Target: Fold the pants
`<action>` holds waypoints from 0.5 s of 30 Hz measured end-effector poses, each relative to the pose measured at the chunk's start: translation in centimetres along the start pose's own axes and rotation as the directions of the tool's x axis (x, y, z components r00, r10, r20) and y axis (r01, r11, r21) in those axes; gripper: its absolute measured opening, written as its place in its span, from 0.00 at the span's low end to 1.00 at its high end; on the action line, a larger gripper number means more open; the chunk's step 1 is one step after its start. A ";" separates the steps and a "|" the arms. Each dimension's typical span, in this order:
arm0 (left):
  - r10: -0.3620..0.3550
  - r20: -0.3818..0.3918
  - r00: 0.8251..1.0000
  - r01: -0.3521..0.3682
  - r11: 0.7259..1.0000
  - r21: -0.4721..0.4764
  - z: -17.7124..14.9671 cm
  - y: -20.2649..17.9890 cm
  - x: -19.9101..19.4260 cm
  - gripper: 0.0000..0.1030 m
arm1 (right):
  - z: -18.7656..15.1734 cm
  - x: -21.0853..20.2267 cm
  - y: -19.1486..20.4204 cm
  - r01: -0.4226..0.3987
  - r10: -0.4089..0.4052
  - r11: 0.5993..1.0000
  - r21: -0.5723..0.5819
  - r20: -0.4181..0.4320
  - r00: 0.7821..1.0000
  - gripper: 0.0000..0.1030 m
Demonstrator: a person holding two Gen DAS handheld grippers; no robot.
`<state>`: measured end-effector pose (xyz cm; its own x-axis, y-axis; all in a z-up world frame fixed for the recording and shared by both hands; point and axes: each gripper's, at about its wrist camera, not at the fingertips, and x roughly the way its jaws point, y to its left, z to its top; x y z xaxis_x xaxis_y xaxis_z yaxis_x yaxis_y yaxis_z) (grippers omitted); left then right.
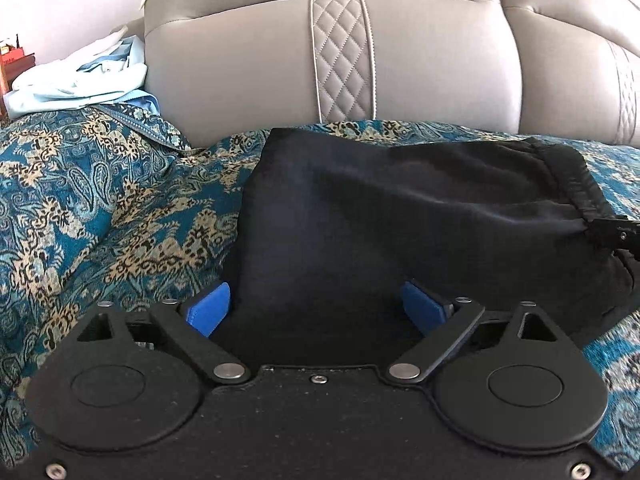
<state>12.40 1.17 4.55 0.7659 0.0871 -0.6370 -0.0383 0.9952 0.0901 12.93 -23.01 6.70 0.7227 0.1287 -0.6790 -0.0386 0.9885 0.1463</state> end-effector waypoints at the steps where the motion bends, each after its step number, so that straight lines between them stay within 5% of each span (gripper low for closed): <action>1: -0.002 -0.002 1.000 0.002 1.000 -0.004 -0.1 0.0 -0.1 0.92 | -0.1 -0.1 -0.1 0.001 -0.001 1.000 0.004 -0.002 1.000 0.83; 5: 0.001 -0.012 1.000 -0.001 1.000 -0.028 -0.5 0.3 -0.3 0.96 | -0.6 0.6 -0.3 0.016 -0.014 0.999 -0.044 0.026 1.000 0.93; 15: 0.004 -0.018 1.000 -0.005 0.998 -0.059 -1.5 1.6 -1.4 0.99 | -0.3 1.0 -1.2 -0.006 0.007 1.000 -0.016 0.012 1.000 0.97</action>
<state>10.28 2.69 4.49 0.7543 0.0923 -0.6501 -0.0800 0.9956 0.0486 13.48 -24.00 5.60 0.7304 0.1344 -0.6696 -0.0546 0.9888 0.1389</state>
